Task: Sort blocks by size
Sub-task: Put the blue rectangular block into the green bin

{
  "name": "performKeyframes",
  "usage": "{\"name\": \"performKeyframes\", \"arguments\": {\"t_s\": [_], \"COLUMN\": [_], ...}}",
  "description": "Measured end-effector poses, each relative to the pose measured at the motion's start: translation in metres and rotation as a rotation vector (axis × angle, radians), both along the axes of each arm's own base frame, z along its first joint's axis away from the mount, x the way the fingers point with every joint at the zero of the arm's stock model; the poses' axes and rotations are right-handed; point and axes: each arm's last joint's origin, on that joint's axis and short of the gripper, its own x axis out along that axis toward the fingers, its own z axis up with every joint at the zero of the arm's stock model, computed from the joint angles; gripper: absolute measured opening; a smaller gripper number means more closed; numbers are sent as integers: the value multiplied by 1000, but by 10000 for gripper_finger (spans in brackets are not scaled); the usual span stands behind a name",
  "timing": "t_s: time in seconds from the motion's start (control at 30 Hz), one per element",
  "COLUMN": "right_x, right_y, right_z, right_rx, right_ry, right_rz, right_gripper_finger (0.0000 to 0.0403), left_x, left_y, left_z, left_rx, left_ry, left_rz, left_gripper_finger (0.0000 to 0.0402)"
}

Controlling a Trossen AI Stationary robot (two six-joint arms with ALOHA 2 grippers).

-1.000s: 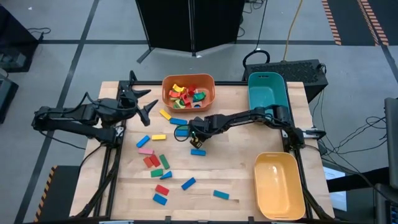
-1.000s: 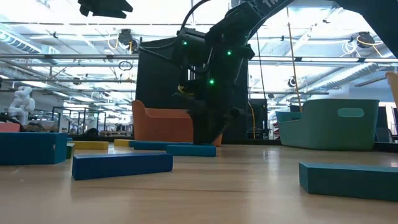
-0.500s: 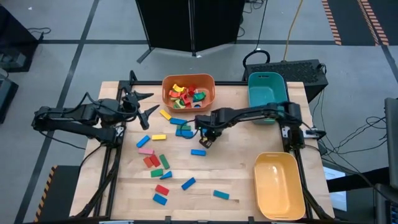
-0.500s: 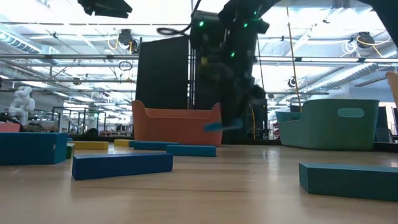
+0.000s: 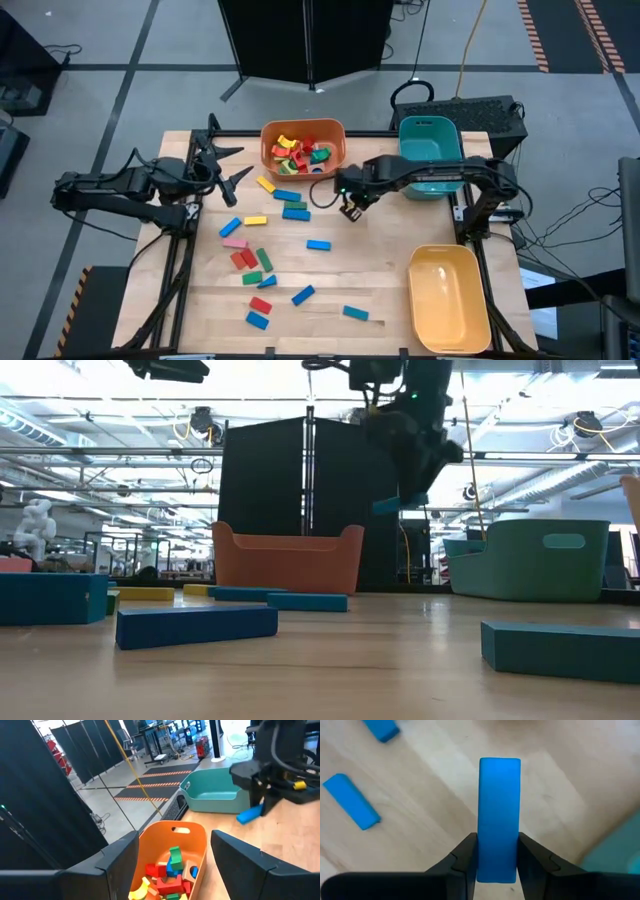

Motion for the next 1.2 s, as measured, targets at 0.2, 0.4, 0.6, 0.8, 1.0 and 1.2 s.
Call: {"name": "performKeyframes", "arguments": {"t_s": [0.2, 0.4, 0.6, 0.8, 1.0, 1.2], "right_x": [-23, -41, -57, -79, -103, -129], "right_y": [-15, -36, -64, -96, -124, -141], "right_z": [16, 22, 23, 20, -3, -32], "right_rx": [-50, -57, -59, -76, -26, 26], "right_ry": [62, 129, 217, 309, 393, 467], "right_rz": [-74, -152, -225, -339, -422, -499], "right_gripper_finger": [96, 96, 96, 96, 96, 96], "left_x": [0, 0, 1, 0, 2, 4], "left_y": [0, 0, 0, 0, 0, -1], "left_z": [1, 1, 1, -2, -10, -15], "left_rx": [23, 46, 88, 113, 132, 144], "left_ry": [7, 20, 47, 93, 151, 186], "left_rz": [-3, -8, -16, -29, -39, -59], "left_gripper_finger": [251, 251, 251, 251, 251, 251]}}
